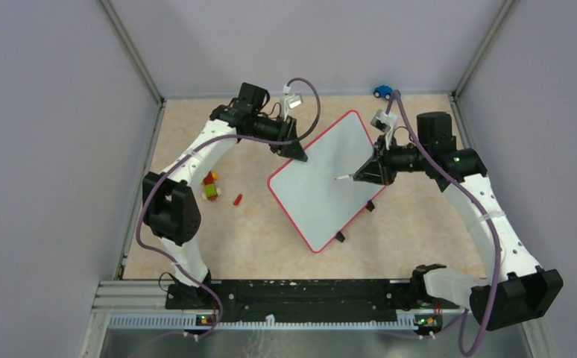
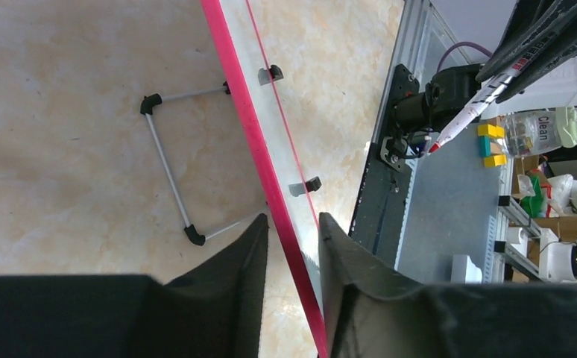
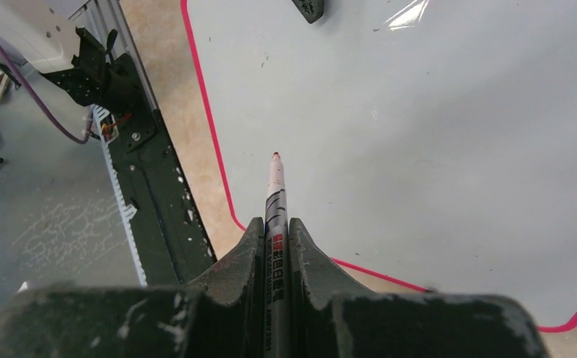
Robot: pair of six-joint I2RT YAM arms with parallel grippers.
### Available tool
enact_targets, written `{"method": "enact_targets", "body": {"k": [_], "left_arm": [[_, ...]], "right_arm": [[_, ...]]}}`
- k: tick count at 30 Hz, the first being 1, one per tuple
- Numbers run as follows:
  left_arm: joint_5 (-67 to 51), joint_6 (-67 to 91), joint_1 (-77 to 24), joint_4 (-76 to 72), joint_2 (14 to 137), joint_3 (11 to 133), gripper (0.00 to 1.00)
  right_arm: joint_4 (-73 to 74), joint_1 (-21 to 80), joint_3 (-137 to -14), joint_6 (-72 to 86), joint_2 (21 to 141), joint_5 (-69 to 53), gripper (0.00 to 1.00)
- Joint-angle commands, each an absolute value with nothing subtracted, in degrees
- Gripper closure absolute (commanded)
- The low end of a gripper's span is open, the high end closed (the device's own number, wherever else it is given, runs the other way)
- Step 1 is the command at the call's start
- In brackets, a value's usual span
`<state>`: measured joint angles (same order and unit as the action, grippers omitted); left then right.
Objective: Write a sentence on the whiteboard
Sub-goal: Adjust the whiteboard at the center of the board.
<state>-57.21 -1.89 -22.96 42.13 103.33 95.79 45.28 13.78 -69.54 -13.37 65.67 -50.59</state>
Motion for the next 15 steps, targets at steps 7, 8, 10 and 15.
{"method": "enact_targets", "body": {"k": [7, 8, 10, 15], "left_arm": [[-59.1, -7.4, -24.3, 46.6, 105.8, 98.3, 0.89], [-59.3, -8.0, -24.4, 47.3, 106.1, 98.7, 0.93], [-59.1, -8.9, -24.5, 48.7, 106.4, 99.3, 0.96], [-57.1, -8.3, -25.2, 49.4, 106.4, 99.5, 0.96]], "right_arm": [[46.4, 14.4, -72.2, -16.1, 64.1, -53.1, 1.00], [46.6, 14.3, -72.2, -16.2, 64.1, -53.4, 1.00], [46.9, 14.3, -72.1, -16.4, 64.2, -53.5, 1.00], [47.3, 14.3, -72.0, -16.8, 64.2, -53.8, 1.00]]}}
